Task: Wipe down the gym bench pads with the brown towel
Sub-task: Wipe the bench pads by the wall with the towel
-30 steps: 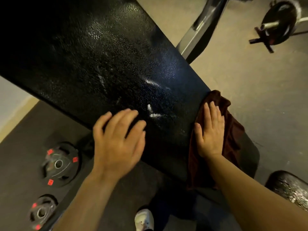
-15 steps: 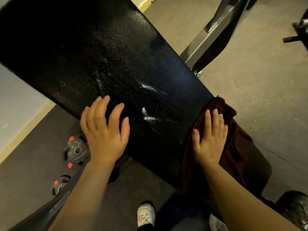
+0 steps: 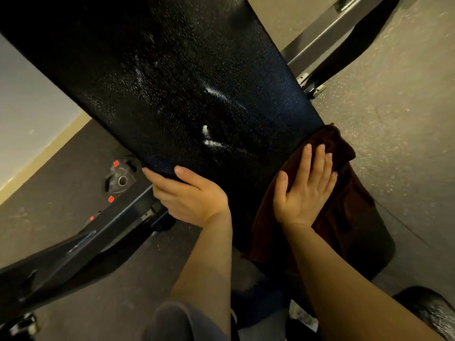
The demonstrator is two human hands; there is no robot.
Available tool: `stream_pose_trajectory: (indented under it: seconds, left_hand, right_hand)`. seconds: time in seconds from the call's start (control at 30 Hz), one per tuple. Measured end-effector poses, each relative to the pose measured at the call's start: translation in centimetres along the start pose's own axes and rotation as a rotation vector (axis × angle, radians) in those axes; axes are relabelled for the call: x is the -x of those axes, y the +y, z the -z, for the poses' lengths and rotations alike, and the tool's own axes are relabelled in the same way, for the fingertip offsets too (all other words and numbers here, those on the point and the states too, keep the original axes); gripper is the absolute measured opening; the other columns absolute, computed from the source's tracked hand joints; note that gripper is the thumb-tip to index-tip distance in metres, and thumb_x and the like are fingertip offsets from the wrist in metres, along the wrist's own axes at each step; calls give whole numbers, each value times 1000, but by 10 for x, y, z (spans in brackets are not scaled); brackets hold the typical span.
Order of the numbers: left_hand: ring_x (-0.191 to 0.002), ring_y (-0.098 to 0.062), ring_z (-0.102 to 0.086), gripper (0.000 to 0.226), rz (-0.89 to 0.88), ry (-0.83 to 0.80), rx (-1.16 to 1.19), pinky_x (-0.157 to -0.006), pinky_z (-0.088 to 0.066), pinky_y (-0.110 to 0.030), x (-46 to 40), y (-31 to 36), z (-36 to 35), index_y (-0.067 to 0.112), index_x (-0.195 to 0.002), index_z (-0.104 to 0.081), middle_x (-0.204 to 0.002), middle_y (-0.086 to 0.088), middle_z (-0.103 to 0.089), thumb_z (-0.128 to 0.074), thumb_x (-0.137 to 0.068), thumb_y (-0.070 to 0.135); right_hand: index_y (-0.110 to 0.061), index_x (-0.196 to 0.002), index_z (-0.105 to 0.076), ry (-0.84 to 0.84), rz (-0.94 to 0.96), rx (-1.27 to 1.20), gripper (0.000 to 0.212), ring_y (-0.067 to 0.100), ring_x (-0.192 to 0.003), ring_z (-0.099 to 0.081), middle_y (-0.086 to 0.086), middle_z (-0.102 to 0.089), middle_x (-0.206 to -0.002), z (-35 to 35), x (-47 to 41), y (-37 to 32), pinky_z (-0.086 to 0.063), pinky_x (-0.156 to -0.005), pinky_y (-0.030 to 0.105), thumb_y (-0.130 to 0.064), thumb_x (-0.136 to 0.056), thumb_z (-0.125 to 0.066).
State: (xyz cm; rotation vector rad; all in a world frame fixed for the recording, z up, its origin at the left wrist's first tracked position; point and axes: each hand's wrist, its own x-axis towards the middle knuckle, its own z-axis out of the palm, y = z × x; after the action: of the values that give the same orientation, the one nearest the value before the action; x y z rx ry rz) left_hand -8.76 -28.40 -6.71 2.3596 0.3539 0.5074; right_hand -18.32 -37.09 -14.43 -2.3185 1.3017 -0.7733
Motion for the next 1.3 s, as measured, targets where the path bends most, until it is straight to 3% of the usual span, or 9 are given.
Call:
stream_pose_trajectory:
  seconds: [0.43,0.67,0.73,0.83,0.9,0.97,1.03,1.13,1.3]
  left_hand:
    - [-103,-39,-55,64,-22,53,-122,-86,-41,-52,5,-3,-7,5,-153,-28,-128,-18,-53,-21,-101,42]
    - [-126,-38,-47,62,-95,29,-34,-99,-41,-54,6,-7,-7,-1,-153,-26,-146,-20,-43,-29,-103,36]
    - [-137,-41,-38,57,-274,24,-48,-111,-34,-56,5,-19,2,-1,-151,-29,-151,-26,-35,-36,-105,31]
    - [-143,-39,-26,45,-900,-14,-181,-123,-11,-49,-30,-42,18,14,-146,-42,-152,-21,-28,-47,-103,28]
    - [-135,-36,-33,39,-1192,-44,-196,-120,-19,-43,-75,-44,29,16,-137,-47,-144,-16,-30,-54,-100,26]
    - [-120,-34,-41,29,-1392,-92,-208,-101,-34,-44,-119,-34,41,11,-125,-51,-133,-13,-37,-55,-99,24]
    - [-110,-33,-42,23,-1420,-76,-219,-87,-33,-45,-156,-14,46,8,-116,-52,-124,-14,-42,-54,-99,24]
    - [-105,-30,-40,21,-1262,32,-194,-83,-31,-40,-187,31,37,5,-108,-55,-113,-23,-55,-57,-96,22]
    - [-97,-31,-41,23,-1527,-42,-213,-75,-27,-42,-198,51,13,9,-105,-53,-110,-8,-41,-56,-89,25]
  right_hand:
    - [-12,-151,-30,1,13,-1,65,35,-145,-24,18,-31,-157,0,1,3,-17,-116,55,-52,-99,-27]
    - [-13,-152,-29,-14,6,-7,65,35,-147,-22,17,-28,-158,1,0,2,-16,-116,56,-46,-97,-33]
    - [-13,-153,-29,-14,11,-16,65,35,-147,-21,16,-27,-159,2,2,3,-15,-117,56,-47,-98,-31]
    - [-12,-152,-29,2,25,-28,66,36,-147,-21,16,-27,-159,-1,2,5,-14,-117,56,-51,-100,-25]
    - [-12,-152,-29,5,26,-29,67,36,-147,-21,17,-27,-159,-3,-1,5,-14,-117,55,-53,-100,-21]
    - [-12,-153,-29,6,31,-17,66,36,-147,-21,17,-27,-159,-2,1,6,-14,-117,55,-51,-100,-25]
    - [-12,-153,-28,1,33,-14,65,36,-147,-21,17,-27,-159,-1,3,7,-14,-117,56,-48,-99,-28]
    - [-13,-153,-25,-20,24,-16,65,36,-147,-19,17,-25,-159,0,3,9,-14,-117,58,-45,-97,-31]
    - [-15,-154,-22,-6,27,-35,66,36,-147,-18,17,-24,-159,-2,1,5,-12,-117,57,-44,-95,-33]
